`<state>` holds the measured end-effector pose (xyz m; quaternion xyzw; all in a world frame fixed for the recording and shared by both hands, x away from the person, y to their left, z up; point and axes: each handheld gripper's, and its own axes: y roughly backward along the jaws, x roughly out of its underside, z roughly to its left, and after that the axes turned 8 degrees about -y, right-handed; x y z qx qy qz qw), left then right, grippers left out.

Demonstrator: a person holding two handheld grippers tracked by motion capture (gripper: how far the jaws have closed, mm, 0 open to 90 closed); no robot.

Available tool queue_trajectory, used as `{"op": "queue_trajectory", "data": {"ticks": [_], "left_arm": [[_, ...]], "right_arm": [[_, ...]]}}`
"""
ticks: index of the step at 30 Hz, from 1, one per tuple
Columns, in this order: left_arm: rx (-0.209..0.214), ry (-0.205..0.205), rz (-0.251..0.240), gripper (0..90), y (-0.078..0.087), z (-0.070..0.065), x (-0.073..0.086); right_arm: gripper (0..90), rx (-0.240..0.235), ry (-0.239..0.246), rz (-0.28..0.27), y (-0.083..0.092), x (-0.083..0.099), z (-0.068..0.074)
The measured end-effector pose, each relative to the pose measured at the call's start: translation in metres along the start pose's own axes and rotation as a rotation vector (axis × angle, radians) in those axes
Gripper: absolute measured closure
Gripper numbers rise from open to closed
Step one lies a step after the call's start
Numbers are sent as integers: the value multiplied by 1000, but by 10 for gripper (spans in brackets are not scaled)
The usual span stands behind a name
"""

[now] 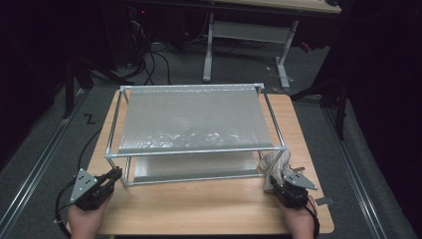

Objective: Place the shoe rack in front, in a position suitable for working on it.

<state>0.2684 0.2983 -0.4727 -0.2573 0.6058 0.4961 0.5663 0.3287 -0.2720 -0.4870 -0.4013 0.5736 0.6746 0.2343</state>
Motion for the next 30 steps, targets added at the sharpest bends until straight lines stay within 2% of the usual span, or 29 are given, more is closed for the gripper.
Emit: {"op": "queue_trajectory", "data": {"ticks": [3,5,8,11,13,18,22,27,30], "left_arm": [[1,1,0,805,0,0,0],[0,0,0,805,0,0,0],[1,1,0,805,0,0,0],[2,2,-1,805,0,0,0],[1,1,0,805,0,0,0],[-2,-3,-1,805,0,0,0],[-7,-3,-1,805,0,-1,0],[-19,5,-3,805,1,-3,1],[-30,12,-6,805,2,-5,2]], "right_arm": [[636,-2,-3,42,-7,6,-2],[636,-7,-12,43,-7,6,-3],[635,-5,4,40,-8,6,-3],[633,-8,-10,43,-7,6,-4],[633,6,-15,36,-5,5,-7],[633,71,-43,-23,4,1,-21],[633,128,-51,-98,8,-8,-29],[633,120,-56,-146,1,-23,-29],[632,89,-37,-166,-3,-30,-24]]}}
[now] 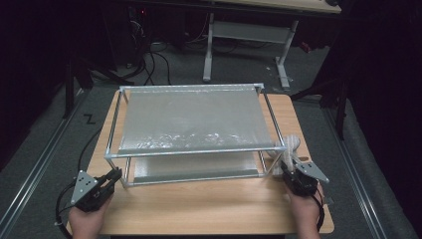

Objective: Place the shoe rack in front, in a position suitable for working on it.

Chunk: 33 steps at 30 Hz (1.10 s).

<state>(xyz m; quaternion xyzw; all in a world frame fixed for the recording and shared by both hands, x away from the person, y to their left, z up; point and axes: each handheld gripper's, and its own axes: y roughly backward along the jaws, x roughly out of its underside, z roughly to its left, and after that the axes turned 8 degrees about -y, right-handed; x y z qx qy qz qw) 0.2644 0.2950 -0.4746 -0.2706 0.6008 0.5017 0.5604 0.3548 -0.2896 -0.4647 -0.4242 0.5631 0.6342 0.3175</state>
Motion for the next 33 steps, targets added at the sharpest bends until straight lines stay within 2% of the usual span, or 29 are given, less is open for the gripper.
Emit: {"op": "queue_trajectory", "data": {"ticks": [3,6,10,17,21,25,33], "left_arm": [[0,3,3,805,-1,1,-1],[-4,1,17,805,-6,1,-4],[-4,-6,27,805,-14,1,-8],[-6,-22,31,803,-38,-1,-16],[-1,-17,32,802,-59,1,-23],[2,-4,35,803,-86,4,-32],[-49,-8,43,797,-130,8,-43]], "right_arm": [[633,-26,-9,-10,-5,-4,5],[642,-47,9,-16,-7,-6,9],[650,-84,-6,2,-6,-6,4],[650,-56,-12,6,6,2,-6],[648,-33,-6,9,15,7,-11],[647,-15,-23,15,23,10,-14],[647,13,-60,23,28,11,-15]]}}
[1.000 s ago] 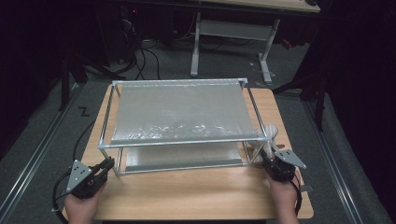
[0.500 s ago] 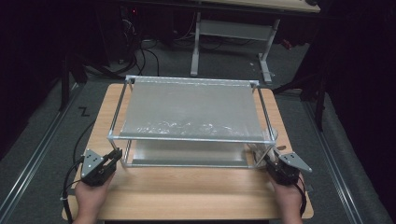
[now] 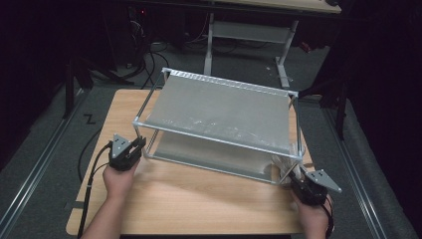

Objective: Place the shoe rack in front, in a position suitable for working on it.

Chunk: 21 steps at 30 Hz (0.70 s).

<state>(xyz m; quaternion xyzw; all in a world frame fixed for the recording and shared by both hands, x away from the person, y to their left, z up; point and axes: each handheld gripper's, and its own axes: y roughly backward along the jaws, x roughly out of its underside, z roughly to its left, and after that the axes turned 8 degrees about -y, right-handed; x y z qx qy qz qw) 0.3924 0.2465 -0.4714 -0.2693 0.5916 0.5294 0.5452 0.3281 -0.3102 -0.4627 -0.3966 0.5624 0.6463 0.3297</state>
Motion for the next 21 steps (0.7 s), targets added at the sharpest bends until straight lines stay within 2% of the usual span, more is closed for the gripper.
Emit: {"op": "queue_trajectory", "data": {"ticks": [3,6,8,11,15,18,21], "left_arm": [[-6,11,20,800,-11,3,-6],[-8,12,32,785,-16,4,-8],[-12,19,52,690,-15,3,-8],[-27,24,57,593,-5,2,-4],[-42,5,58,555,18,-3,5],[-9,11,44,553,37,-12,11],[73,10,22,551,53,-31,16]], "right_arm": [[647,0,6,2,-2,-1,2],[646,2,5,6,-3,-1,3],[646,-1,11,6,-3,-1,2],[646,6,16,11,-3,1,2],[645,16,25,29,-5,6,1],[646,13,26,35,-5,8,4],[646,5,30,34,-5,9,5]]}}
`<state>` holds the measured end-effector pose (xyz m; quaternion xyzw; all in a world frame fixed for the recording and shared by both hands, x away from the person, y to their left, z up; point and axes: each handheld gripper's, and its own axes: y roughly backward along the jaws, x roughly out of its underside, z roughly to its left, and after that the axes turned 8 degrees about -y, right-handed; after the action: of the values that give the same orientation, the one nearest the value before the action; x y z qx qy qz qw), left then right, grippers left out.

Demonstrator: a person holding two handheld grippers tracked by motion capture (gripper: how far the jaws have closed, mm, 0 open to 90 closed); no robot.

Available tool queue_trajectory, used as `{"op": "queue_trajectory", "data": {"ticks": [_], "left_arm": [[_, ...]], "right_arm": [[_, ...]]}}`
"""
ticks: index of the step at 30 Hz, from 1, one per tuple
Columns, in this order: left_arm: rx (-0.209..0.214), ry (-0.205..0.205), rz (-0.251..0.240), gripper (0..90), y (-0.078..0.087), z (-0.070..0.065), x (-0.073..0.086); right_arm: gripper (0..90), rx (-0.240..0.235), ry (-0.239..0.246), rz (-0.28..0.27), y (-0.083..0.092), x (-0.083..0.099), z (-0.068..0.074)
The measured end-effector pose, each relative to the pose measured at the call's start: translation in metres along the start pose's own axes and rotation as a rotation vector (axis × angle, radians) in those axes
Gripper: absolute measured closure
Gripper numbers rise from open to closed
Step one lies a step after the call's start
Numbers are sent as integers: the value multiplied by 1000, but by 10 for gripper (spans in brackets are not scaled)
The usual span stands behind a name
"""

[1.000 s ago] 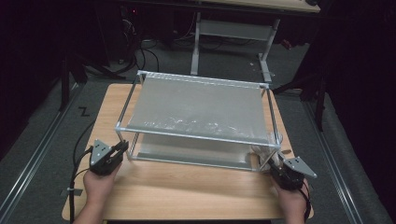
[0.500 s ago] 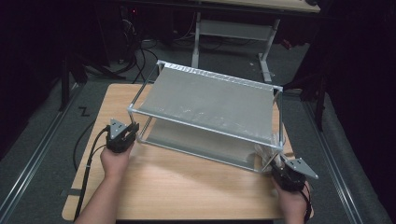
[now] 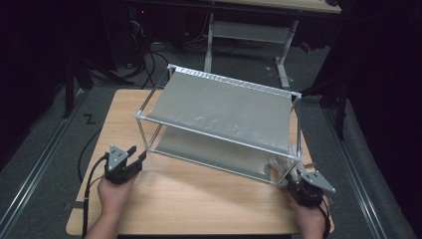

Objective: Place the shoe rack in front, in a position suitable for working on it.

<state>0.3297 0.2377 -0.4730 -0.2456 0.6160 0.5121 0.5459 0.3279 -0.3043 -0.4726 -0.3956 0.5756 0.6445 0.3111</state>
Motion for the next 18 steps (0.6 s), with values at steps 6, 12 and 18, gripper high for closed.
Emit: {"op": "queue_trajectory", "data": {"ticks": [6,12,18], "left_arm": [[166,-72,-28,535,12,-54,3],[231,-72,-25,526,10,-59,3],[235,-48,-47,478,15,-52,2]], "right_arm": [[645,-18,4,6,-1,0,7],[644,-62,-2,9,0,2,22],[643,-105,26,8,1,3,51]]}}
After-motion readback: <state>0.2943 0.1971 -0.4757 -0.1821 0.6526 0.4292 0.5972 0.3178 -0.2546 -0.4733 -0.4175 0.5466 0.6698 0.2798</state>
